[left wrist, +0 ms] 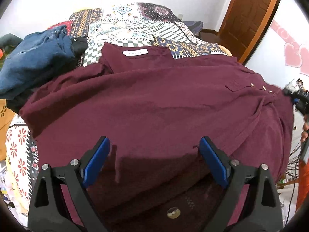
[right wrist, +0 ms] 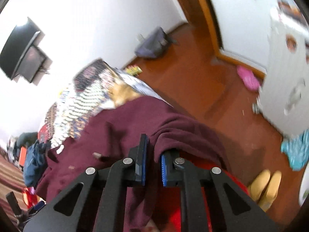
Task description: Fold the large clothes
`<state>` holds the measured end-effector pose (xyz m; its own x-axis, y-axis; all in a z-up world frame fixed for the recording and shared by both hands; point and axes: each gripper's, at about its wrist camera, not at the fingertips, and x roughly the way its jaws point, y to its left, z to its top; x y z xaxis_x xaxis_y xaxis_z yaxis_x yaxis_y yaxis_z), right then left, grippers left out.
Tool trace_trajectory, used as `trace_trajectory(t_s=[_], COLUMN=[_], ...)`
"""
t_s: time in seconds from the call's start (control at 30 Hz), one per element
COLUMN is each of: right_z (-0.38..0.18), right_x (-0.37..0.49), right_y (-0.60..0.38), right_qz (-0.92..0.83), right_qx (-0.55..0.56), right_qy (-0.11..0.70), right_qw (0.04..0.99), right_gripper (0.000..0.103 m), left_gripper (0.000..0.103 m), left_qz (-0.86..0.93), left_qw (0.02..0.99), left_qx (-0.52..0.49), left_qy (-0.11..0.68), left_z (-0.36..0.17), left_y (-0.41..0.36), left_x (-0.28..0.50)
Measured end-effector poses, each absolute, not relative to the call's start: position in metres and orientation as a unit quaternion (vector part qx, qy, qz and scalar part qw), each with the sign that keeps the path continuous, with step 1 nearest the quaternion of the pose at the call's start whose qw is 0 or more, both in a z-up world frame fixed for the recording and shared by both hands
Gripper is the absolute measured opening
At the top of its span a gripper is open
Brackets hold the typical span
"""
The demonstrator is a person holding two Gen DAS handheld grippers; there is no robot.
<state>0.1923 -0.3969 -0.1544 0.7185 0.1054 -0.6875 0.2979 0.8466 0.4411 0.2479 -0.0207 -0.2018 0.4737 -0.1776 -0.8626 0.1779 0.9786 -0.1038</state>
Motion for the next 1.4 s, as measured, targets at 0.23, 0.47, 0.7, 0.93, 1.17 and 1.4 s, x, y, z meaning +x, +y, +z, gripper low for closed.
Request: trace_trajectory(t_s=[0.23,0.47,0.7,0.93,1.17,1.4], right_z=[-0.095,-0.13,-0.168,-0.152,-0.135,-0.129], right_x=[0.186,0.182,0.175,0.157,0.144,0.143], right_y=[-0.316,-0.238,-0.229,-0.249,-0.279,-0.328], right_qz=[0.044,0.11,0.093,0.087,0.065,0.0], right_qx=[0.169,0.081,0.054,0.074,0.089,0.171], right_qy=[0.326,0.388,0.45,0.459,0.433,0.403], right_qw=[0.929,0.911,0.887,0.881,0.895,0.899], right_gripper=[0.01,0.01,0.014,0.033,0.033,0.054], left_gripper=[0.094,0.094,0.094,0.094,0.094,0.094], left_qz=[-0.109,-0.122,-0.124,-0.131,-0.142,-0.131], left_qw=[0.873,0.883,0.883,0.885,0.888,0.891], left_qx=[-0.001,0.008,0.011,0.031,0.06,0.069], left_qy=[0.475,0.453,0.453,0.445,0.432,0.43], left_z=[-0.184,-0.173,-0.171,-0.159,-0.152,-0.154], left_y=[-0.013,-0.01,-0.014,-0.038,-0.071,-0.079], left_x=[0.239,0.222,0.218,0.219,0.221,0.225])
